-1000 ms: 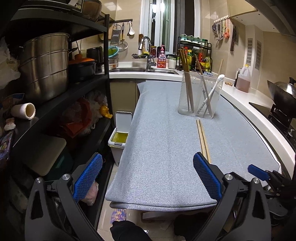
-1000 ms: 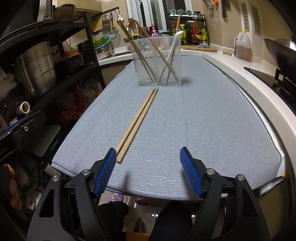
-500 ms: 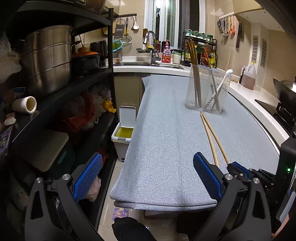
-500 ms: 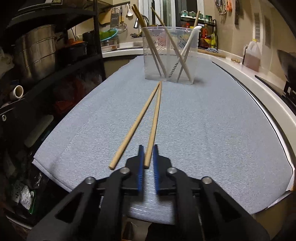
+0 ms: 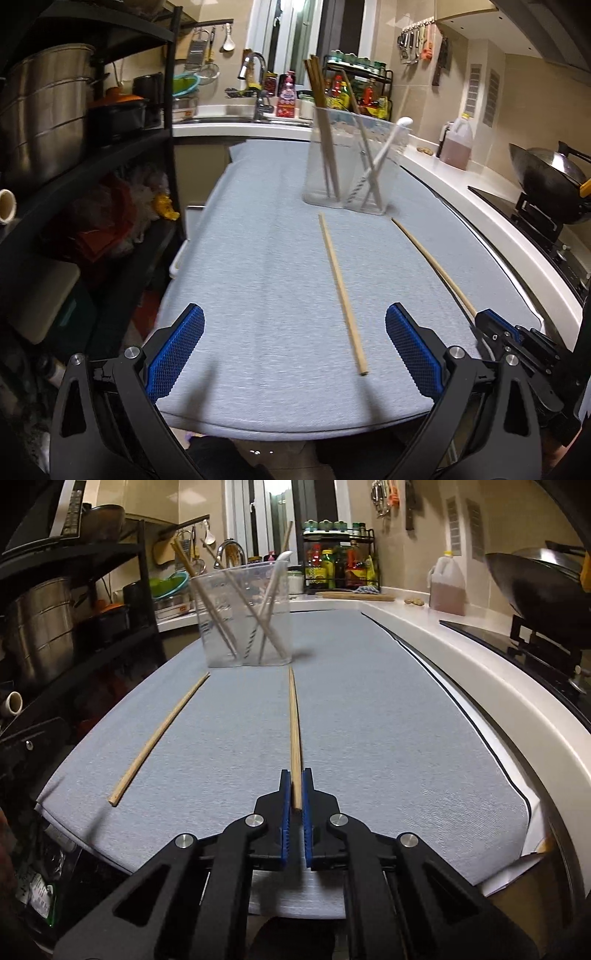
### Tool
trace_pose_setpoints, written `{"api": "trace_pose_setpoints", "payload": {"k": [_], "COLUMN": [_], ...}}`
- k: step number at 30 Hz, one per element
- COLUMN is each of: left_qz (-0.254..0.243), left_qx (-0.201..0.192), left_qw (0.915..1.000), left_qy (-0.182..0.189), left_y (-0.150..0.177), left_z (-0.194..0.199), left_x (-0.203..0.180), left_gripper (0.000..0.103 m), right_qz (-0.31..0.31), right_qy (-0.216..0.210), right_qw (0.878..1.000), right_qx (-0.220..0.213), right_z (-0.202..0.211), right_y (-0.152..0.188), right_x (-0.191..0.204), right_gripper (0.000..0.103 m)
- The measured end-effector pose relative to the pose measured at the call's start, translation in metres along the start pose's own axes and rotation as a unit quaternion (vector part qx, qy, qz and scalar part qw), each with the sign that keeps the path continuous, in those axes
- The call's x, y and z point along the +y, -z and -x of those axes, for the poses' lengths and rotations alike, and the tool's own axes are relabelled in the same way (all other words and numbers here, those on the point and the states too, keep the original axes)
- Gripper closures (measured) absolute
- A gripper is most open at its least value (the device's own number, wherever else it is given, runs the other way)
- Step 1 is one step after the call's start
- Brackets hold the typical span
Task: Organize utensils
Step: 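Grasp a wooden chopstick with the right tool while the left tool grasps the other, then lift both held chopsticks up and over the clear container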
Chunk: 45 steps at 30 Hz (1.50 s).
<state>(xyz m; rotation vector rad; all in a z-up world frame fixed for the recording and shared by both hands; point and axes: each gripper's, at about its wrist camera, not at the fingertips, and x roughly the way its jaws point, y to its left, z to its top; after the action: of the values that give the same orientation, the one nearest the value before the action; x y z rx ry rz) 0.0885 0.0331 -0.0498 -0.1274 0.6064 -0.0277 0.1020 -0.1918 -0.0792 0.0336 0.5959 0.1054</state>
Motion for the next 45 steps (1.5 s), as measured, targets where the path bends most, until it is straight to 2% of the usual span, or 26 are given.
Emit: {"api": "trace_pose_setpoints", "payload": {"k": [3,5,8,10,11,14,16,17,19,22,26,31,37,45], "left_qz": [-0.011,-0.031,-0.059,-0.061,-0.059,-0.075,-0.071,-0.070,-0.074,-0.082,-0.078,-0.092,-0.101,-0.097], "left_qx": [-0.002,-0.001,0.008,0.020,0.022,-0.003,-0.015,-0.020,-0.028,-0.028,-0.005,-0.045,-0.103,-0.137], "left_qw": [0.9999,0.9994,0.9980,0.9977,0.9978,0.9972,0.9973,0.9973,0.9969,0.9962,0.9966,0.9941,0.9885,0.9823], "left_qy": [0.012,0.015,0.022,0.023,0.021,0.006,0.004,0.000,0.001,0.007,0.024,0.035,0.048,0.083], "left_y": [0.008,0.014,0.021,0.027,0.030,0.036,0.038,0.037,0.039,0.040,0.031,0.016,-0.015,-0.052], "left_z": [-0.012,-0.020,-0.032,-0.041,-0.044,-0.042,-0.041,-0.040,-0.038,-0.036,-0.034,-0.003,0.035,0.060], "left_x": [-0.016,-0.026,-0.037,-0.038,-0.038,-0.039,-0.037,-0.036,-0.037,-0.040,-0.038,-0.040,-0.041,-0.041], "left_gripper": [0.010,0.017,0.032,0.043,0.046,0.054,0.068,0.071,0.084,0.096,0.097,0.097,0.097,0.097], "right_qz": [-0.007,-0.008,-0.012,-0.018,-0.018,-0.019,-0.021,-0.021,-0.022,-0.021,-0.018,-0.002,0.022,0.004], "right_qy": [0.002,0.001,-0.001,-0.002,-0.002,-0.003,-0.004,-0.003,-0.003,-0.003,-0.002,-0.001,-0.006,-0.032], "right_qw": [1.000,1.000,1.000,1.000,1.000,1.000,1.000,1.000,1.000,1.000,1.000,1.000,0.997,0.995], "right_qx": [0.005,0.008,0.012,0.013,0.013,0.013,0.012,0.012,0.013,0.013,0.012,-0.016,-0.070,-0.099], "right_z": [-0.001,-0.002,-0.003,-0.001,-0.001,-0.001,-0.001,0.000,0.000,0.000,0.003,0.019,0.048,0.067], "right_y": [0.002,0.003,0.005,0.006,0.008,0.008,0.008,0.008,0.009,0.009,0.007,-0.004,-0.028,-0.070], "right_x": [-0.006,-0.008,-0.011,-0.013,-0.013,-0.013,-0.013,-0.013,-0.013,-0.013,-0.012,-0.010,-0.001,-0.001], "right_gripper": [0.097,0.097,0.097,0.097,0.097,0.097,0.097,0.097,0.097,0.097,0.097,0.097,0.097,0.097]}}
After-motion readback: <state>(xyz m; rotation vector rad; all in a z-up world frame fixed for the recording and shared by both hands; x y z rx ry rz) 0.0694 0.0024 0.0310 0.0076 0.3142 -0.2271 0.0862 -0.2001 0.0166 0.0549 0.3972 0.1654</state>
